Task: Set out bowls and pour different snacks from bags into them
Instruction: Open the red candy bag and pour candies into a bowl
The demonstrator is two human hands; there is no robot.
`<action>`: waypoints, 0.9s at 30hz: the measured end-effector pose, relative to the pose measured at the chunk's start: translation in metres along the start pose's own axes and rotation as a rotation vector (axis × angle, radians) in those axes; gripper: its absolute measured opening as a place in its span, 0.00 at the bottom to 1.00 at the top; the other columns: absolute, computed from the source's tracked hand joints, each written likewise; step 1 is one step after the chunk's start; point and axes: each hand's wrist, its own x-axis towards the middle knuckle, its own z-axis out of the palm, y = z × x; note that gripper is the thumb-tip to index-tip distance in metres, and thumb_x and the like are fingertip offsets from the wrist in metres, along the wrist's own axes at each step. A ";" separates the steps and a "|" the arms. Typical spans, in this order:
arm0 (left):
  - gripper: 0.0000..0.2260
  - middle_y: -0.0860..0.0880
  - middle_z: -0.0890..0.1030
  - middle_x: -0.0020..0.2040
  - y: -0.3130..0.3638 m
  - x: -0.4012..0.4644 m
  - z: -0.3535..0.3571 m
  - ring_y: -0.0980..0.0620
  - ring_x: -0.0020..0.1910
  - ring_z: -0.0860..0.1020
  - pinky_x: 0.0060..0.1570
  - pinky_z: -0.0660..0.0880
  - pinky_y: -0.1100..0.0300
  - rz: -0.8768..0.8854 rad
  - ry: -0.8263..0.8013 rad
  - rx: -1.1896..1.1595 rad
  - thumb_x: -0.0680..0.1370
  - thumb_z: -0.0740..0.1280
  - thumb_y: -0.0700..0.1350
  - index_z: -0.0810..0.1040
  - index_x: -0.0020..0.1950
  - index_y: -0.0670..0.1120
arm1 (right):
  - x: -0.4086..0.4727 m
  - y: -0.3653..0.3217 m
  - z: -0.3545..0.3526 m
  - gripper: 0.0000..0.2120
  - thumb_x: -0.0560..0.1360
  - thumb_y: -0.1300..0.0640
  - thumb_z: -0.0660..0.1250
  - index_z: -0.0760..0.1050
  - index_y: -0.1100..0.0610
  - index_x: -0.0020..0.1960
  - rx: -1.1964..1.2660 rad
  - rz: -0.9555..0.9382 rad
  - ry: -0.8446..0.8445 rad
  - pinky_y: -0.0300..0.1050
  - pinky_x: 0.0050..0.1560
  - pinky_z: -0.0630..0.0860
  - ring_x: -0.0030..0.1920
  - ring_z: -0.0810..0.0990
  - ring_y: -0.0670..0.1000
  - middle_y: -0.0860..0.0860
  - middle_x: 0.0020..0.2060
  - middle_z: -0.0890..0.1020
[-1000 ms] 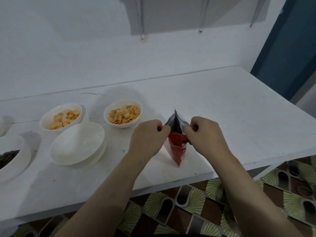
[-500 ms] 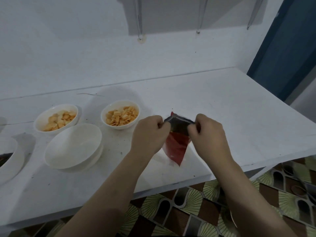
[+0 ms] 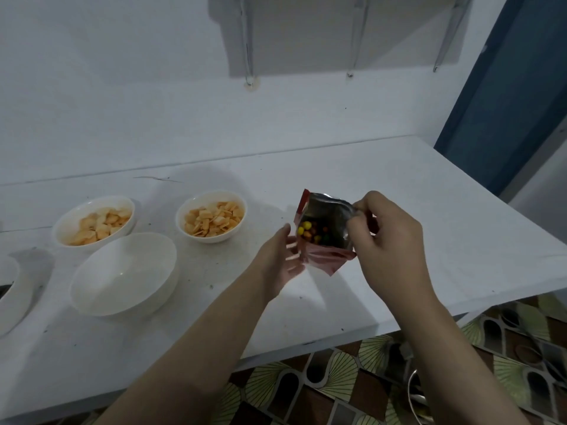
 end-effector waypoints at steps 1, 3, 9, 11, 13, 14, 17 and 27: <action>0.12 0.42 0.79 0.59 -0.002 0.003 0.001 0.44 0.59 0.78 0.53 0.79 0.54 0.007 -0.049 -0.032 0.83 0.62 0.47 0.74 0.63 0.42 | 0.000 -0.002 -0.001 0.09 0.77 0.65 0.61 0.69 0.62 0.38 0.016 -0.002 0.002 0.30 0.31 0.66 0.33 0.69 0.44 0.53 0.32 0.74; 0.11 0.41 0.83 0.56 -0.004 0.003 0.004 0.44 0.55 0.81 0.49 0.81 0.53 0.071 -0.093 -0.027 0.83 0.61 0.46 0.77 0.61 0.42 | -0.001 -0.005 -0.003 0.08 0.77 0.65 0.61 0.69 0.62 0.38 0.027 -0.008 0.006 0.29 0.31 0.66 0.33 0.70 0.44 0.53 0.32 0.74; 0.19 0.41 0.84 0.55 -0.007 0.007 0.007 0.42 0.54 0.83 0.52 0.80 0.46 0.099 -0.029 -0.051 0.85 0.53 0.50 0.76 0.66 0.42 | -0.006 -0.007 -0.008 0.08 0.76 0.57 0.60 0.69 0.56 0.39 0.045 0.032 -0.114 0.38 0.30 0.69 0.35 0.76 0.49 0.51 0.32 0.76; 0.19 0.42 0.83 0.55 -0.008 0.007 0.008 0.42 0.55 0.82 0.54 0.80 0.46 0.137 0.037 -0.043 0.85 0.50 0.50 0.76 0.65 0.43 | -0.007 -0.009 -0.011 0.10 0.75 0.51 0.60 0.67 0.54 0.37 0.030 0.078 -0.162 0.44 0.31 0.71 0.34 0.75 0.50 0.50 0.30 0.76; 0.19 0.43 0.84 0.52 -0.003 0.002 0.012 0.45 0.52 0.83 0.48 0.81 0.51 0.179 0.071 -0.065 0.85 0.50 0.48 0.77 0.61 0.43 | -0.007 -0.010 -0.015 0.14 0.75 0.47 0.62 0.67 0.54 0.35 -0.019 0.107 -0.235 0.48 0.31 0.69 0.30 0.72 0.50 0.50 0.28 0.75; 0.18 0.43 0.84 0.49 -0.001 -0.001 0.015 0.46 0.49 0.83 0.45 0.81 0.53 0.193 0.093 -0.073 0.84 0.51 0.47 0.78 0.59 0.42 | -0.007 -0.010 -0.017 0.16 0.75 0.47 0.62 0.68 0.56 0.34 -0.030 0.110 -0.264 0.47 0.31 0.66 0.28 0.70 0.49 0.50 0.26 0.73; 0.15 0.47 0.83 0.39 0.005 -0.002 0.018 0.51 0.38 0.83 0.33 0.79 0.58 0.197 0.130 -0.110 0.83 0.53 0.45 0.78 0.50 0.43 | -0.004 -0.008 -0.022 0.15 0.74 0.53 0.62 0.67 0.58 0.31 -0.061 0.118 -0.275 0.46 0.30 0.63 0.26 0.65 0.48 0.52 0.24 0.69; 0.14 0.45 0.85 0.37 0.006 -0.012 0.008 0.45 0.39 0.83 0.31 0.79 0.56 0.178 0.032 -0.245 0.83 0.56 0.47 0.80 0.49 0.44 | 0.012 -0.021 -0.022 0.15 0.77 0.54 0.64 0.71 0.59 0.35 -0.021 0.088 -0.244 0.52 0.39 0.77 0.36 0.80 0.56 0.54 0.30 0.80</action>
